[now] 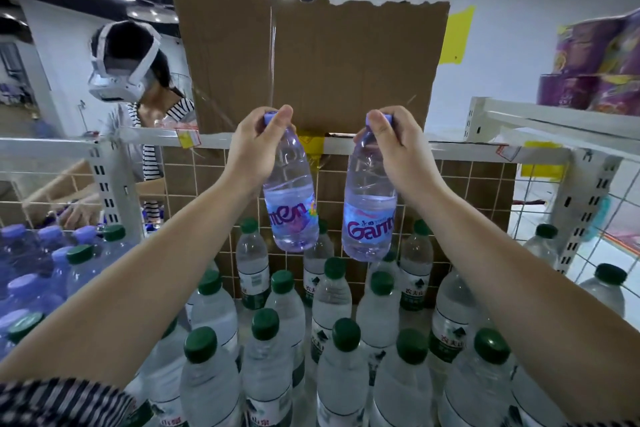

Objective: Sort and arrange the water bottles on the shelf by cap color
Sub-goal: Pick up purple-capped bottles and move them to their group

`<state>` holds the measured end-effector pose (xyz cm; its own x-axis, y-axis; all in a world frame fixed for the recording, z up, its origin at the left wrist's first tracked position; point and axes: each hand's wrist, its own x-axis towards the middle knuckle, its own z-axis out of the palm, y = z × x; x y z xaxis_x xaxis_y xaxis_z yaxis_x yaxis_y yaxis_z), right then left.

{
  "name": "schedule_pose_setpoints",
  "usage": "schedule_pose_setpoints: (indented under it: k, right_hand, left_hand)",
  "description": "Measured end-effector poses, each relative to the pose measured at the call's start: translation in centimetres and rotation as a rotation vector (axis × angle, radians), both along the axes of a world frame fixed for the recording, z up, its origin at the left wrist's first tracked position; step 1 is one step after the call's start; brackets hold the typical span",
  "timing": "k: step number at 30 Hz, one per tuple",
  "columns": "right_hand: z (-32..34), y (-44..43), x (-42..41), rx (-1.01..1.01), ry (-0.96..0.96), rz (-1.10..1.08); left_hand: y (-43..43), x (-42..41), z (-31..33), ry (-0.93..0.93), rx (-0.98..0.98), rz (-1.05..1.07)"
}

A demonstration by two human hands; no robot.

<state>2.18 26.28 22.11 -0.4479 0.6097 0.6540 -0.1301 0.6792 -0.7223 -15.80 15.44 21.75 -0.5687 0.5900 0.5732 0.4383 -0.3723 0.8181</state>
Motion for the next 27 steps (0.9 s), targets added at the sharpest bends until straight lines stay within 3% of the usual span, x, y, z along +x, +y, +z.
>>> schedule_pose_setpoints:
  k: [3, 8, 14, 21, 27]
  right_hand:
    - [1.2, -0.6, -0.2, -0.003, 0.070, 0.042]
    - [3.8, -3.1, 0.1, -0.014, 0.169, 0.100]
    - [5.0, -7.9, 0.2, -0.057, 0.193, 0.288]
    - [3.0, -15.6, -0.9, -0.142, 0.120, 0.501]
    - [-2.9, -25.0, -5.3, -0.237, 0.038, 0.734]
  left_hand:
    - [-0.6, 0.8, 1.4, -0.101, 0.097, -0.093]
    - [-3.5, 2.7, 3.8, -0.020, 0.169, -0.085]
    - [-9.0, 4.8, 5.3, 0.032, 0.105, -0.049]
    - [-18.3, 6.1, 2.7, -0.085, 0.109, 0.055]
    - [-29.9, 4.2, -3.4, -0.138, 0.053, 0.220]
